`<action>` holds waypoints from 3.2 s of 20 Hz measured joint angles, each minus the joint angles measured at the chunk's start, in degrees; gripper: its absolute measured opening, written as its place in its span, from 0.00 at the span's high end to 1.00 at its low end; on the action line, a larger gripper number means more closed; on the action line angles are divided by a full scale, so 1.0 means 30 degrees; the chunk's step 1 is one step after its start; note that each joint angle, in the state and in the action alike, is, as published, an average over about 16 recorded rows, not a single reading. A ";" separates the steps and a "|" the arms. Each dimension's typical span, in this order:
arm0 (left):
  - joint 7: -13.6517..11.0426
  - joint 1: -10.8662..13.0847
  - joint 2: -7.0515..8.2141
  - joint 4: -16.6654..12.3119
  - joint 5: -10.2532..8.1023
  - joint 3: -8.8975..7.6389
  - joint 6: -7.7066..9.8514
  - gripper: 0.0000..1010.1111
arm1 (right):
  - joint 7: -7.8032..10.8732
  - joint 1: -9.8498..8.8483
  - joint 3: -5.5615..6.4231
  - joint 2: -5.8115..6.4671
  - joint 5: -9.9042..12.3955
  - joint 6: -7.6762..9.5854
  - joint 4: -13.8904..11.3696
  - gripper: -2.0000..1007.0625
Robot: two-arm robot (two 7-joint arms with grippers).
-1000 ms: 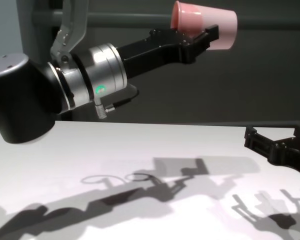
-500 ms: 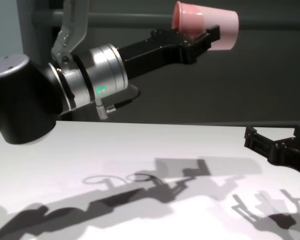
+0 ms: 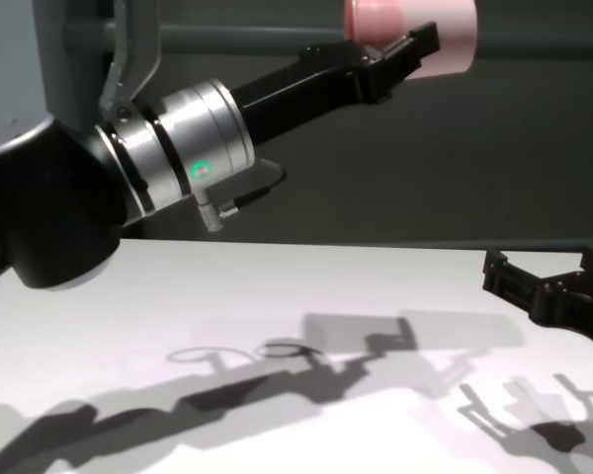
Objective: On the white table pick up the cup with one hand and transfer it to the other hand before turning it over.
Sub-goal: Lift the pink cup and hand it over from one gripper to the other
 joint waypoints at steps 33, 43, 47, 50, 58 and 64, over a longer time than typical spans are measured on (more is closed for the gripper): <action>-0.0178 -0.0044 -0.0031 0.0087 -0.0337 -0.0012 0.0094 0.80 | 0.6826 0.1032 0.1902 -0.1034 0.6968 -0.1691 0.0758 0.01; -0.0169 -0.0032 -0.0036 0.0080 -0.0328 -0.0025 0.0078 0.80 | 1.0672 0.1562 0.3411 -0.2041 1.4524 -0.0784 0.1679 0.01; -0.0169 -0.0028 -0.0036 0.0079 -0.0327 -0.0028 0.0073 0.80 | 1.1651 0.1995 0.3588 -0.2285 1.6472 -0.0175 0.2235 0.01; -0.0170 -0.0026 -0.0036 0.0079 -0.0326 -0.0029 0.0071 0.80 | 1.2226 0.2366 0.3568 -0.2408 1.7461 0.0213 0.2648 0.01; -0.0171 -0.0024 -0.0036 0.0079 -0.0327 -0.0030 0.0069 0.80 | 1.3502 0.3446 0.3231 -0.2686 1.9121 0.0861 0.3807 0.01; -0.0171 -0.0024 -0.0036 0.0078 -0.0327 -0.0031 0.0069 0.80 | 1.4408 0.4264 0.2921 -0.2933 2.0042 0.1051 0.4877 0.01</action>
